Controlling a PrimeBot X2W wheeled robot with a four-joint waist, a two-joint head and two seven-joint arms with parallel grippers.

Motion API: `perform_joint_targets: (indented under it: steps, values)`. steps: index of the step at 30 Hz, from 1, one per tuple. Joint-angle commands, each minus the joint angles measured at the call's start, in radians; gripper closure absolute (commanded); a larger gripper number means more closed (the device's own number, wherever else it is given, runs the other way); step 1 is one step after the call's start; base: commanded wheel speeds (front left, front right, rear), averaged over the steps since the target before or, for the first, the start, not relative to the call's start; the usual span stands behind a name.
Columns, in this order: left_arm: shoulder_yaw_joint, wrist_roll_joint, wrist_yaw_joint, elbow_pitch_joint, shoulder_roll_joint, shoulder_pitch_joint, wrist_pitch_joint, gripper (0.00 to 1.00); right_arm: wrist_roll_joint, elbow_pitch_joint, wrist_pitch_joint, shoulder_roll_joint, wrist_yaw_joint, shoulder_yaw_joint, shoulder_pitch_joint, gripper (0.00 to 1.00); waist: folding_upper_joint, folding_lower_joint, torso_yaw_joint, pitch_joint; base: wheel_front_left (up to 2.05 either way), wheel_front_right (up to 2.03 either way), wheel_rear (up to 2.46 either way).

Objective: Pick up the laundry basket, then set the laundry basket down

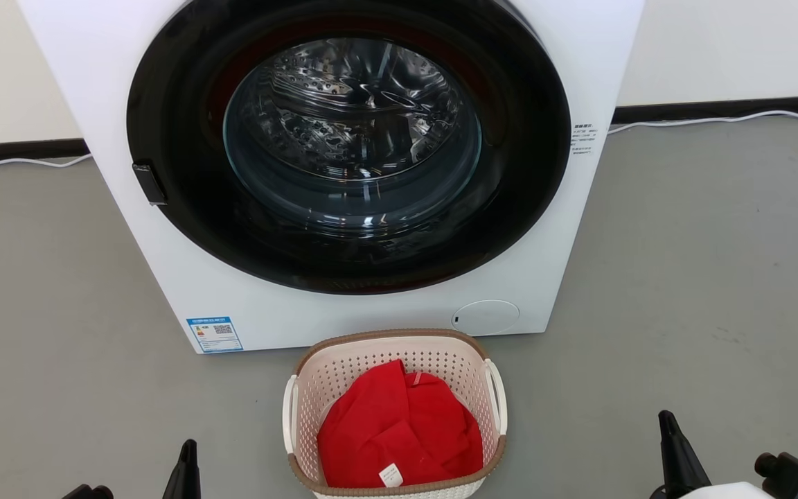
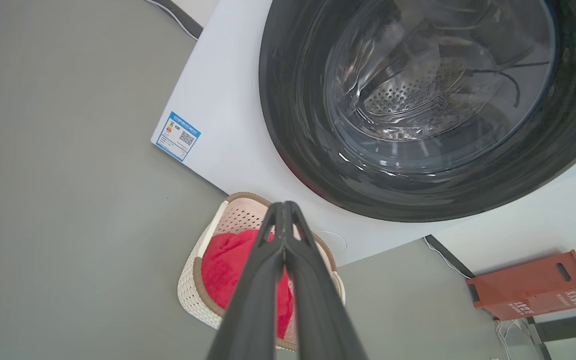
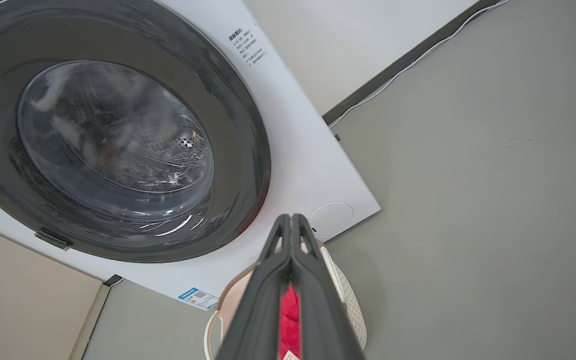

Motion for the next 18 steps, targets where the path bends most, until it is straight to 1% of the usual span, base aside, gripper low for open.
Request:
perform_joint_targets:
  steps: [1,18]
  values:
    - [0.017,-0.032,-0.008,-0.031,0.010,-0.056,0.006,1.00,0.033,-0.030,0.009,-0.007,0.003,0.002,-0.048,1.00,-0.0001,-0.0001,0.001,0.000,0.00,0.00,0.00]
    - [0.023,-0.208,-0.018,-0.049,0.012,-0.082,0.056,1.00,0.238,-0.046,0.060,-0.008,0.003,-0.009,-0.073,1.00,-0.0001,-0.0001,0.013,0.003,0.00,0.00,0.00]
